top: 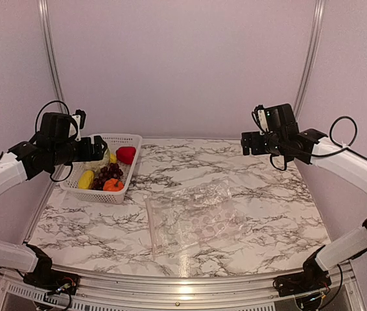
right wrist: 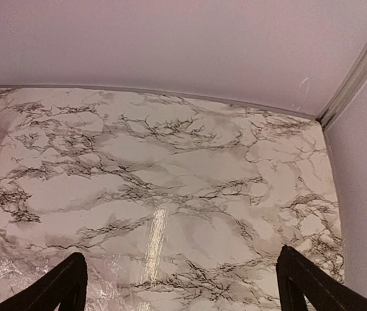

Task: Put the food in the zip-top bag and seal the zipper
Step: Adjust the zipper food storage bag at the center of the board.

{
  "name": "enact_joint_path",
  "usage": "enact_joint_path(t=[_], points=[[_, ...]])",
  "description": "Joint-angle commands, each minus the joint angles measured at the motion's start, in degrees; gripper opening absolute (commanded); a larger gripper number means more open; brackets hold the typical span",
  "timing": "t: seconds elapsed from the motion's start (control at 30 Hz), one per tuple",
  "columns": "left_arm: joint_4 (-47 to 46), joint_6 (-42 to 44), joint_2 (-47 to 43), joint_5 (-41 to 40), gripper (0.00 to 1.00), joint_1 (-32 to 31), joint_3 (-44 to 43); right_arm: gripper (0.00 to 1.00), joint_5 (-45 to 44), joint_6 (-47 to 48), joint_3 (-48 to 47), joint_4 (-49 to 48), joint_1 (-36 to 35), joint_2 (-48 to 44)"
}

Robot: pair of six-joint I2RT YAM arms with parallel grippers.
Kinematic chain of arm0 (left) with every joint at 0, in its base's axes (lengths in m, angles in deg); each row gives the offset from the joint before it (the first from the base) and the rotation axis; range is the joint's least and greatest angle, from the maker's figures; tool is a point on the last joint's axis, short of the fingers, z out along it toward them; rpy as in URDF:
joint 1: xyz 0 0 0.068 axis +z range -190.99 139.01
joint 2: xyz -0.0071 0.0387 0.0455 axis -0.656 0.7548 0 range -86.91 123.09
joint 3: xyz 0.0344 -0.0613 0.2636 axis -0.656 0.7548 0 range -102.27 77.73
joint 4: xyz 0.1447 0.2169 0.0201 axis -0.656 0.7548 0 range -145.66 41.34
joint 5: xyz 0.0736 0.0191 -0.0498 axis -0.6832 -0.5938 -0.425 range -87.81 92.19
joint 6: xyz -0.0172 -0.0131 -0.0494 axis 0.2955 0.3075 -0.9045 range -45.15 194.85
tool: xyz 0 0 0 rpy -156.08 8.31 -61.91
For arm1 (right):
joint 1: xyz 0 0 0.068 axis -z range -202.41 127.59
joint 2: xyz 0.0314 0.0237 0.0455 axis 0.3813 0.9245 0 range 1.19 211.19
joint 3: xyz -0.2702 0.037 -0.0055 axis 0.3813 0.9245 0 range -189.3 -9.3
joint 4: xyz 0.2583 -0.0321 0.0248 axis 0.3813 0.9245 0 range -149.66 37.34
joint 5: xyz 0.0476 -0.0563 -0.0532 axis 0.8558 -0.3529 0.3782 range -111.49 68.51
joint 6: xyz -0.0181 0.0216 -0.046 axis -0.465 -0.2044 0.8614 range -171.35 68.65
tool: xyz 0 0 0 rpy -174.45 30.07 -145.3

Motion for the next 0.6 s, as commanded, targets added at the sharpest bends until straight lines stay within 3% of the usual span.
enact_joint_path(t=[0.0, 0.13, 0.3, 0.43, 0.5, 0.57], points=[[3.16, -0.53, 1.43, 2.82, 0.99, -0.29, -1.52, 0.98, -3.32, 0.65, -0.69, -0.65, -0.87, -1.53], [3.14, -2.83, 1.45, -0.86, 0.99, -0.33, -2.9, 0.99, 3.93, 2.97, -1.08, -1.47, -0.99, -2.49], [0.89, -9.0, -0.21, -23.42, 0.99, 0.57, -1.07, 0.86, 14.5, 4.54, 2.68, -5.39, -1.67, -1.92], [-7.29, -4.23, -1.34, -15.25, 0.94, 3.22, 2.14, 0.77, 18.0, 3.07, 4.64, -8.04, -5.82, 2.53], [-6.07, -3.16, -0.3, -10.86, 0.83, 3.32, 0.94, 0.73, 18.39, 3.52, 2.89, -8.09, -9.73, 4.64], [-4.44, -3.13, 0.7, -5.28, 0.65, 3.27, 0.68, 0.69, 19.97, 4.36, 0.64, -7.52, -13.65, 6.66]])
